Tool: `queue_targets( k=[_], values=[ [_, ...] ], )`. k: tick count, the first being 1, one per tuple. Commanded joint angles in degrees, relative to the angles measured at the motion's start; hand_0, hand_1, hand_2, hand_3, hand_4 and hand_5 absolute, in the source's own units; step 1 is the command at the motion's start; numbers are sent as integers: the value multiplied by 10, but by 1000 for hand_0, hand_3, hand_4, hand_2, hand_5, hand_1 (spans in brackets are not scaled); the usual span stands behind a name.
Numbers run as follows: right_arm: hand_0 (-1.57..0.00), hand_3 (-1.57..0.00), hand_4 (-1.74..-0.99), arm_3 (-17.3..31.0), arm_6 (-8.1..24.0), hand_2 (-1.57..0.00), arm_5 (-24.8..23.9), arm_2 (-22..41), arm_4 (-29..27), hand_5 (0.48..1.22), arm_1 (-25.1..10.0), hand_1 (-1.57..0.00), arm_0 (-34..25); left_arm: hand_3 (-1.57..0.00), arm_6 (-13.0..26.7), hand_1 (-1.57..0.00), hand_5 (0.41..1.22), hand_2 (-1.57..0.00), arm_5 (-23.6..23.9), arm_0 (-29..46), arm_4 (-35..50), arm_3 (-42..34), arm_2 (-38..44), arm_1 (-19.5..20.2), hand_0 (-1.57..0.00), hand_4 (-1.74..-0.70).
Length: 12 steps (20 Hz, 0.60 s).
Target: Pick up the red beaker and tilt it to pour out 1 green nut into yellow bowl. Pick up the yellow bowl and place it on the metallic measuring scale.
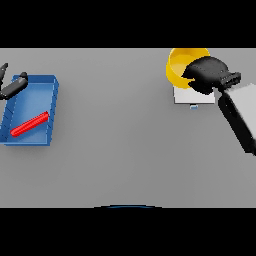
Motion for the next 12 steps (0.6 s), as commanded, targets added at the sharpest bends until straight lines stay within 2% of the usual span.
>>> queue_targets(
  k=[1, 5, 9, 12],
  values=[
    [-1569, -1154, -1741, 16, -5, -1551, -5, -2, -1, 1221, 0, -1571, -2, 1, 1, 1, 761, 1, 3, 4, 1, -2, -1, -5, 1, -853],
    [-1570, -1181, -1741, 95, -15, -1500, -38, -11, 4, 1221, 11, -1571, -17, 1, 23, 1, 779, 1, 1, 1, 4, -15, 0, -1, 1, -865],
    [-1571, -1317, -1741, 162, -34, -1413, -65, -16, 5, 1221, 25, -1571, -28, 1, 21, 1, 802, 1, 1, -5, -5, -2, -6, -3, 1, -858],
    [-1571, -1374, -1741, 192, -40, -1386, -78, -17, 5, 1221, 35, -1571, -28, 1, 27, 1, 809, 1, -2, -6, -3, -6, -8, -2, 1, -858]
  ],
)
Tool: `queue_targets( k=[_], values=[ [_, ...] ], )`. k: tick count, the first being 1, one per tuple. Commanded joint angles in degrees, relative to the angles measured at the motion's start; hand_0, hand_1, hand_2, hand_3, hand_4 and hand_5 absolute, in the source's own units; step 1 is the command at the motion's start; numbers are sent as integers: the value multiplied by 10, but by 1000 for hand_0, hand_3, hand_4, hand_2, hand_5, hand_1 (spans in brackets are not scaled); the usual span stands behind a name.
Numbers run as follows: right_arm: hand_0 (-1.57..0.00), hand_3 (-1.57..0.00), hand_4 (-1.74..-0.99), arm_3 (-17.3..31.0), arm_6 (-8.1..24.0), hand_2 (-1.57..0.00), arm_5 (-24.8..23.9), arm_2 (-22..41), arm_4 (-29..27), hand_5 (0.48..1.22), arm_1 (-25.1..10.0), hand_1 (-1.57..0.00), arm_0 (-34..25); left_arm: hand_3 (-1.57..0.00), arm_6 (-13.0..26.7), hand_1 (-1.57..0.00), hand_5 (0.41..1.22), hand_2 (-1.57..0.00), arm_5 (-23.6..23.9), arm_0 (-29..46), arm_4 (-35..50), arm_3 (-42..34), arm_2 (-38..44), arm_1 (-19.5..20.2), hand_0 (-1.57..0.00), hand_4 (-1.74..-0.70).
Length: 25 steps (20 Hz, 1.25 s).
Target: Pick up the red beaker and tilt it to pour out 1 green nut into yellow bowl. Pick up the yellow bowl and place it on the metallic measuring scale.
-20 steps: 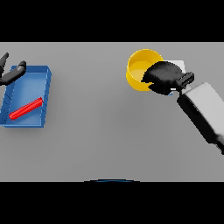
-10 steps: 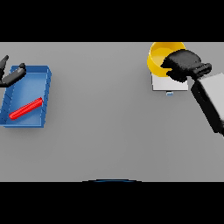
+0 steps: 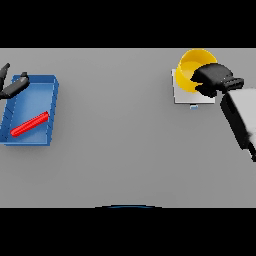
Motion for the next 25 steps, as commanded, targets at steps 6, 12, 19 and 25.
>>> queue_targets(
  k=[6, 12, 19, 25],
  values=[
    [-1571, -1448, -1741, 37, -17, -1374, -3, 1, 0, 1221, 3, -1571, -10, 1, -9, 1, 783, 1, -4, 3, -1, 4, -1, 1, 1, -844],
    [-1147, -688, -1559, 34, 7, -848, 16, -9, -15, 1014, 7, -958, -7, 1, -6, 1, 771, 1, -6, 3, 4, 0, 1, 2, 1, -834],
    [-247, -164, -1448, 49, 11, -192, 30, -12, -18, 824, 9, -243, -12, 1, -3, 1, 750, 1, -4, -1, 6, 3, 1, -3, 1, -834],
    [-64, -42, -1390, 59, 11, -50, 45, -3, -12, 779, 9, -63, -13, 1, -3, 1, 760, 1, -6, 3, 7, -9, 2, 2, 1, -833]
  ],
)
